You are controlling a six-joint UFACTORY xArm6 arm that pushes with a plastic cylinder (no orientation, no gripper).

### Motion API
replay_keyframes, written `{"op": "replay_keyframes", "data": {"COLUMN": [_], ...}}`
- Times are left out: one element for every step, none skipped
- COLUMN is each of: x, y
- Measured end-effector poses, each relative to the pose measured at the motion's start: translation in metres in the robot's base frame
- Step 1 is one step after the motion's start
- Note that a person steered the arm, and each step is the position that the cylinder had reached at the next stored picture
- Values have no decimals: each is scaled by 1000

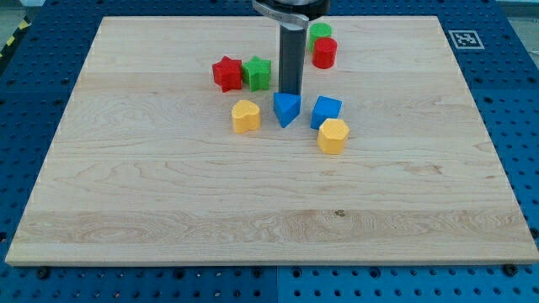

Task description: Push the blue cube to the right side of the blue triangle

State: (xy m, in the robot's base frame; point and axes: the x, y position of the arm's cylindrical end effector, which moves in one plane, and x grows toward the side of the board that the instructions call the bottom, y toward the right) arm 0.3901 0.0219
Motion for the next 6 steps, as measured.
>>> {"op": "replay_keyframes", "data": {"x": [15, 8, -25, -30, -18, 12], "y": [-10, -15, -2, 46, 103, 118]}}
